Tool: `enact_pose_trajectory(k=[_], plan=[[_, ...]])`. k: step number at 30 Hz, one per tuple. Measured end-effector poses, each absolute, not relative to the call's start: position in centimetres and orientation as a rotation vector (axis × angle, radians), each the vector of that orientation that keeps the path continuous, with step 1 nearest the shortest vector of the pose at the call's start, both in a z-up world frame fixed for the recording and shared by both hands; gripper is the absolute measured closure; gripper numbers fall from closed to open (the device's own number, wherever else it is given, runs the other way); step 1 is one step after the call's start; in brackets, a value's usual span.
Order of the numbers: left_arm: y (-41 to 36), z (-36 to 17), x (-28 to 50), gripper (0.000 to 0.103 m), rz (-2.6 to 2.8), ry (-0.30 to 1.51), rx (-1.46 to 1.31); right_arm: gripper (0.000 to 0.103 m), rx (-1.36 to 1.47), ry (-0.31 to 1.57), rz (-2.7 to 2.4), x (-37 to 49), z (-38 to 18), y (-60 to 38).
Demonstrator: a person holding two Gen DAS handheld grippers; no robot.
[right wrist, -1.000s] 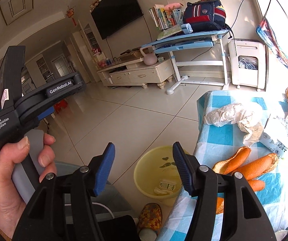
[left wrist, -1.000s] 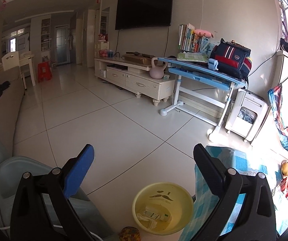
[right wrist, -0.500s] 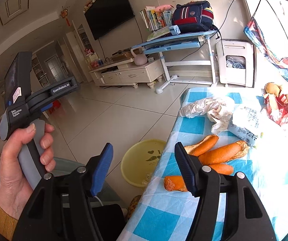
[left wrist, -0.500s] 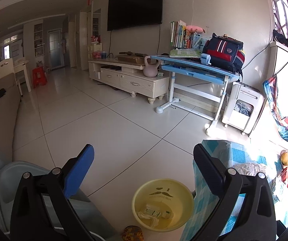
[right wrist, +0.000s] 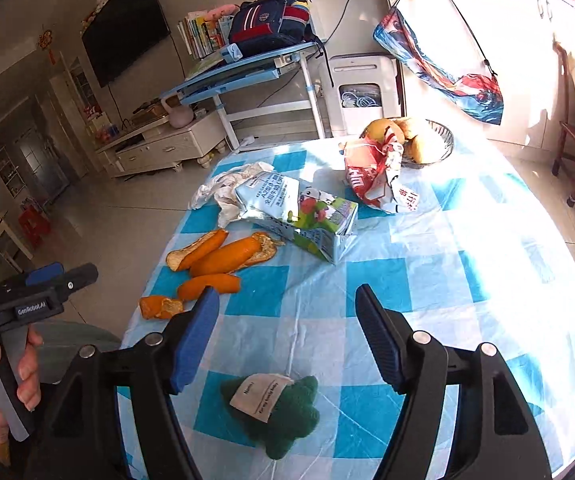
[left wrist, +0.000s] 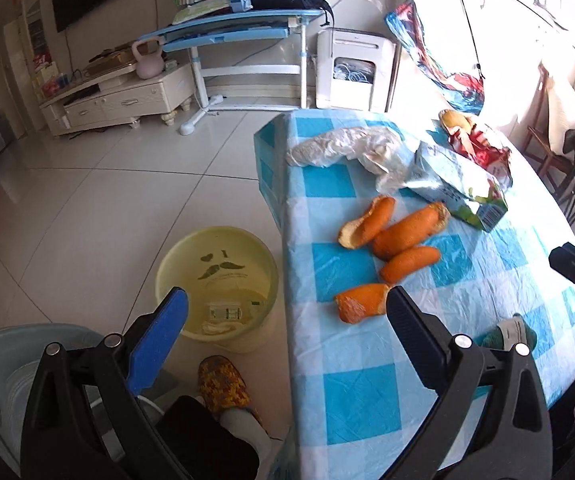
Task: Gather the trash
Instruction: 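Move the left tool back over the orange peels on the table, then lower the left tool toward the small orange peel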
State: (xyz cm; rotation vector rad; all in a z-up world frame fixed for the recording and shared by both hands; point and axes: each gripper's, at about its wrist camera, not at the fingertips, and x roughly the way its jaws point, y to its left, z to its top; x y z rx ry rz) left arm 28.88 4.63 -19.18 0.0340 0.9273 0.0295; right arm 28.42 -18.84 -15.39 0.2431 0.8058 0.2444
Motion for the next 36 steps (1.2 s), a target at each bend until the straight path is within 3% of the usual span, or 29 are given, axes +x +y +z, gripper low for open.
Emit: enact_pose_trajectory(k=[9,19,36], plan=[[-2.6,-25.7,30.8,0.007,-0.051,1.1,0.08,0.034,0.396,0.811,0.188,28.1,-17.1,-23.5],[-6.4,-26.4,37.5,0.006,-0.043,1.015,0.071,0.029,0.473,0.773,0.172,27.7,-16.9,-25.2],[-6.7,-26.5,38.2,0.006,-0.026,0.975,0.058,0.028,0.415,0.786,0.087,27.3,-18.2,-24.1]])
